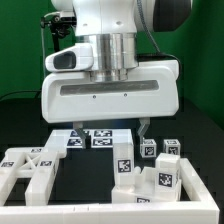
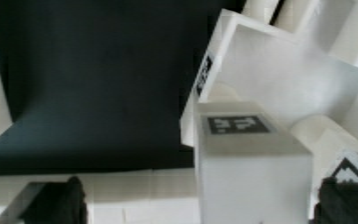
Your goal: Assemble chair
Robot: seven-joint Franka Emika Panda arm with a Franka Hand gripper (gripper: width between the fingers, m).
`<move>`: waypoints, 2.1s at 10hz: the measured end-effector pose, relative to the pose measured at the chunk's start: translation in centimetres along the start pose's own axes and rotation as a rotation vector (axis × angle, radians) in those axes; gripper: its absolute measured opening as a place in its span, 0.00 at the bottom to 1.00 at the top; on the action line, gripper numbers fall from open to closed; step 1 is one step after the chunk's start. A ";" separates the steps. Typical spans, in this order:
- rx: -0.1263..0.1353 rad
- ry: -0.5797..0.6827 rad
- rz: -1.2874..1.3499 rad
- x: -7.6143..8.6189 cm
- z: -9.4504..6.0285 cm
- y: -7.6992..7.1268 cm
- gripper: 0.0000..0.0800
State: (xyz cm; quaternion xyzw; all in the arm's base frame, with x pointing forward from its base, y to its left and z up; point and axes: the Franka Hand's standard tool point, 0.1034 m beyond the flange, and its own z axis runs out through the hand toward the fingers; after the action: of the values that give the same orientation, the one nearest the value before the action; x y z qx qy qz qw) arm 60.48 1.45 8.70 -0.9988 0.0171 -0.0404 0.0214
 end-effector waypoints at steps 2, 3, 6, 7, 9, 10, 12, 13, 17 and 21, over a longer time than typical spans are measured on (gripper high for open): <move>-0.004 -0.001 -0.003 0.2 0.2 -0.1 0.81; -0.005 -0.001 -0.005 0.2 0.2 -0.3 0.81; -0.016 -0.004 -0.018 0.1 0.3 -1.0 0.81; -0.020 -0.005 -0.018 0.1 0.4 -1.4 0.64; -0.021 -0.006 -0.020 0.0 0.5 -1.5 0.47; -0.021 -0.006 -0.020 0.0 0.5 -1.4 0.36; -0.021 -0.005 0.009 0.0 0.5 -1.5 0.36; -0.021 -0.005 0.013 0.0 0.5 -1.5 0.36; -0.018 -0.002 0.318 0.0 0.5 -1.6 0.36; 0.028 0.003 0.848 0.1 0.6 -1.6 0.36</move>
Offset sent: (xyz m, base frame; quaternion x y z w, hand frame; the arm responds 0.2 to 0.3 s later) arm 0.0038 0.0025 0.0003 -0.0470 -0.0039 -0.0119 0.9988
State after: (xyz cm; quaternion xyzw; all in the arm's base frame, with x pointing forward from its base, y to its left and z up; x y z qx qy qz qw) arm 60.71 3.10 8.18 -0.9028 0.4262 -0.0298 0.0495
